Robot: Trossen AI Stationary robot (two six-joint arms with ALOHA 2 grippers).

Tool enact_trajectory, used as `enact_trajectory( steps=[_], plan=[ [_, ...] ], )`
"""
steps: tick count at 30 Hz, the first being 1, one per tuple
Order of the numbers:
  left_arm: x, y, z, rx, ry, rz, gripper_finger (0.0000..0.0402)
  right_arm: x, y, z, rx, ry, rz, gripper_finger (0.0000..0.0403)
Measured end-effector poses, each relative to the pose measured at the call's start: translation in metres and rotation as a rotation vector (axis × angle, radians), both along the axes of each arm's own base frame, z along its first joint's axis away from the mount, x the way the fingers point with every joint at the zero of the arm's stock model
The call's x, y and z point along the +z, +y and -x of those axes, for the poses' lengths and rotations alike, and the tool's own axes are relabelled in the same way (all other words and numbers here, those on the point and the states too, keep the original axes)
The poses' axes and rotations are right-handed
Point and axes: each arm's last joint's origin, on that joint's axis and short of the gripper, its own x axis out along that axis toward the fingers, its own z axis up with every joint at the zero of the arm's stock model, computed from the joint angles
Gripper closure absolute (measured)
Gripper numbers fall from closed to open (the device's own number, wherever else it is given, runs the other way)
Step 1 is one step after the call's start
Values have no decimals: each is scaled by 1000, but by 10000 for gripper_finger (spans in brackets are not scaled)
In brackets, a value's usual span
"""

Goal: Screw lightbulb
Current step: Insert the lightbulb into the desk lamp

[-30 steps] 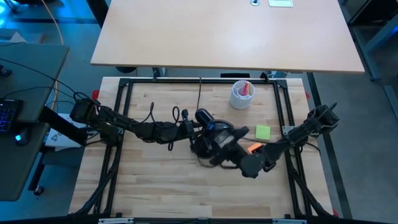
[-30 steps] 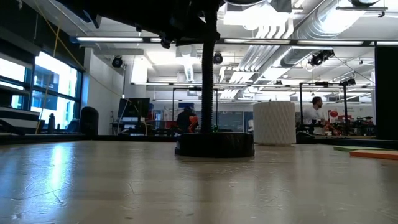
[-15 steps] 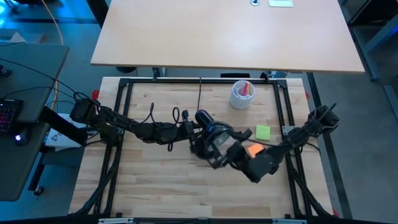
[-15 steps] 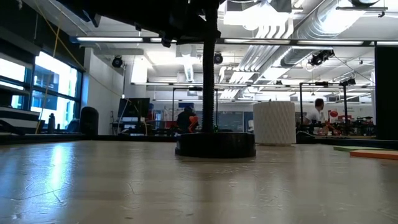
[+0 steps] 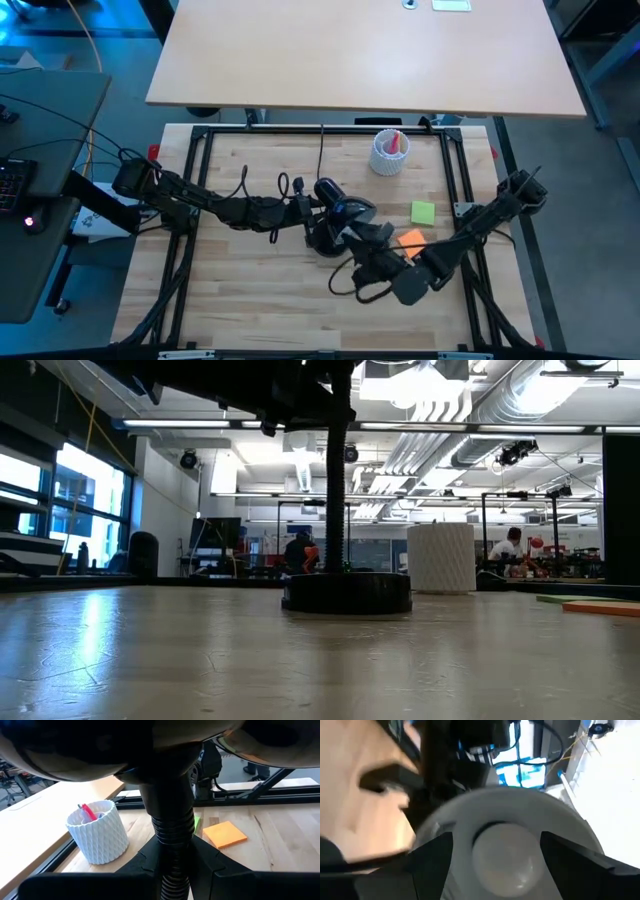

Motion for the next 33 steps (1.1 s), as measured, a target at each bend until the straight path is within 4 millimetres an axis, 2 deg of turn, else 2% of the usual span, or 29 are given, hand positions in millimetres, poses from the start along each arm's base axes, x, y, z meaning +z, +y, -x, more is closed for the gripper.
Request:
enact_trajectory(
  steps=[5, 9, 17, 21, 23, 25, 28, 33],
  plan=[
    [0, 0, 0, -1, -4, 2, 349, 0, -15, -8, -63, 62, 76, 105],
    [1, 0, 0, 1, -7, 3, 349, 1, -25, -14, -100, -9, 2, 105],
    [1, 1, 0, 23, -9, -9, 349, 10, -33, -19, -164, -526, -494, 105],
    [1, -1, 0, 25, -8, -18, 349, 13, -34, -19, -202, -928, -861, 105],
    [1, -3, 1, 30, -5, -31, 349, 13, -34, -19, -202, -1038, -973, 105],
    [1, -3, 1, 40, -4, -39, 349, 13, -34, -19, -198, -1044, -985, 105],
    [1, -3, 1, 47, -1, -41, 349, 14, -33, -18, -201, -975, -906, 105],
    [1, -4, 1, 50, -1, -39, 349, 26, -24, -10, -190, -887, -794, 105]
  ],
)
